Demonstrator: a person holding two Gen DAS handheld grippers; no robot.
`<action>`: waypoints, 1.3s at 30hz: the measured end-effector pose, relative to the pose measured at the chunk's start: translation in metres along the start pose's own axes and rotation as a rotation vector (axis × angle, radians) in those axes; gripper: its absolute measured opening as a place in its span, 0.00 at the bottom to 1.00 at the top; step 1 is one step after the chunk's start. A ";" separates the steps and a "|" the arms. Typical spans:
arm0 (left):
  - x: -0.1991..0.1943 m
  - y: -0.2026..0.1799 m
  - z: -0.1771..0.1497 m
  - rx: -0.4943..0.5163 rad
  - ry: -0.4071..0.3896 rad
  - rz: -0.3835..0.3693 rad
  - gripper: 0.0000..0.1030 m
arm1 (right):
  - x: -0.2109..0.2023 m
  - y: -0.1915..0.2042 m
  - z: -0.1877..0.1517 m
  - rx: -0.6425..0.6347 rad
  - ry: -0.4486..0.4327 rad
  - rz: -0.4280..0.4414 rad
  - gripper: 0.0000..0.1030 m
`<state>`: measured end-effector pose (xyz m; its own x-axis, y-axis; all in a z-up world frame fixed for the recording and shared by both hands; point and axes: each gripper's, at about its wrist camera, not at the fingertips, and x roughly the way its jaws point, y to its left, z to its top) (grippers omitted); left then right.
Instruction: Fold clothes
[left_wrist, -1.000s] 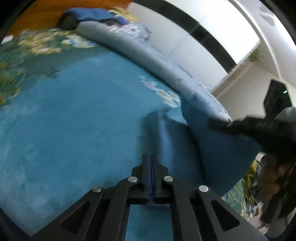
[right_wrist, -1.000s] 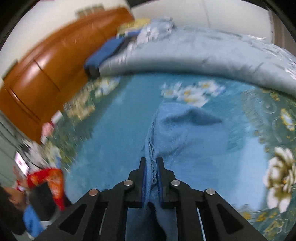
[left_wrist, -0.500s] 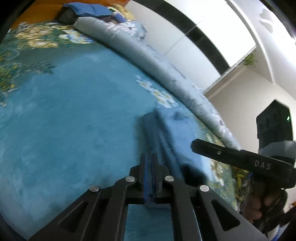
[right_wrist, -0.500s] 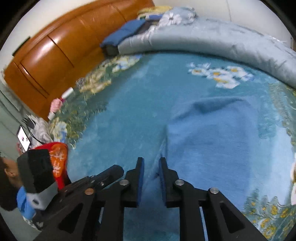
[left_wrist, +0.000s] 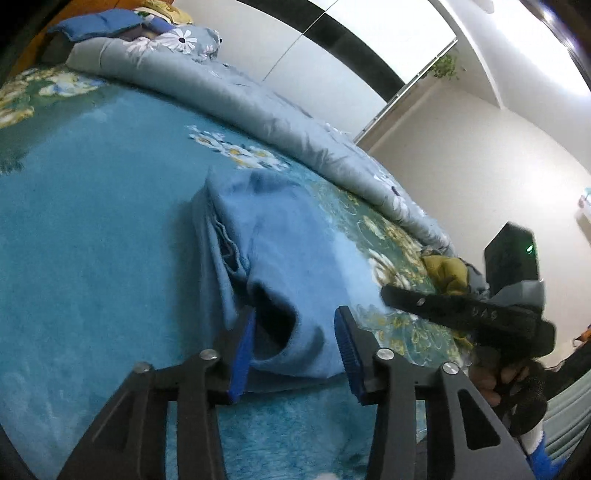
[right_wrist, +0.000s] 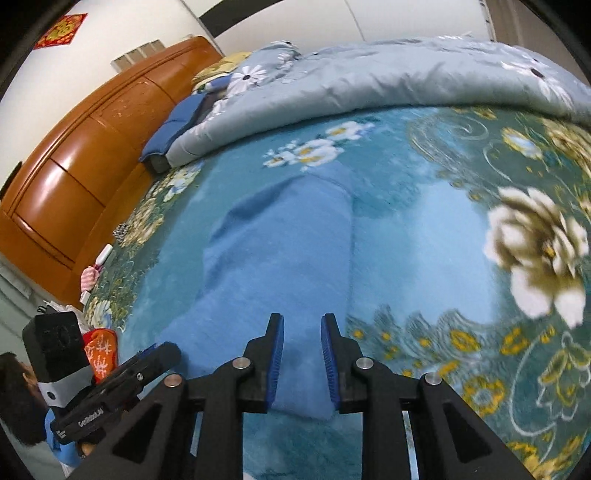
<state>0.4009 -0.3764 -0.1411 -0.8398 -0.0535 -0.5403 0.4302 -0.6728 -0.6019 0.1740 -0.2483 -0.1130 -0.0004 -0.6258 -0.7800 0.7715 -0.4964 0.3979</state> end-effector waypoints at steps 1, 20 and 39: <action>-0.001 0.001 0.001 -0.003 -0.015 0.007 0.07 | 0.001 -0.003 -0.002 0.010 0.007 0.004 0.23; -0.007 0.037 0.038 0.050 -0.051 0.092 0.59 | 0.027 -0.016 -0.038 0.010 0.064 0.092 0.33; 0.083 0.087 0.110 -0.065 0.088 0.069 0.09 | 0.040 -0.032 -0.057 0.088 0.082 0.165 0.42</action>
<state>0.3325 -0.5205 -0.1735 -0.7763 -0.0311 -0.6295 0.5087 -0.6207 -0.5967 0.1853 -0.2227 -0.1843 0.1756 -0.6537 -0.7361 0.6982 -0.4444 0.5613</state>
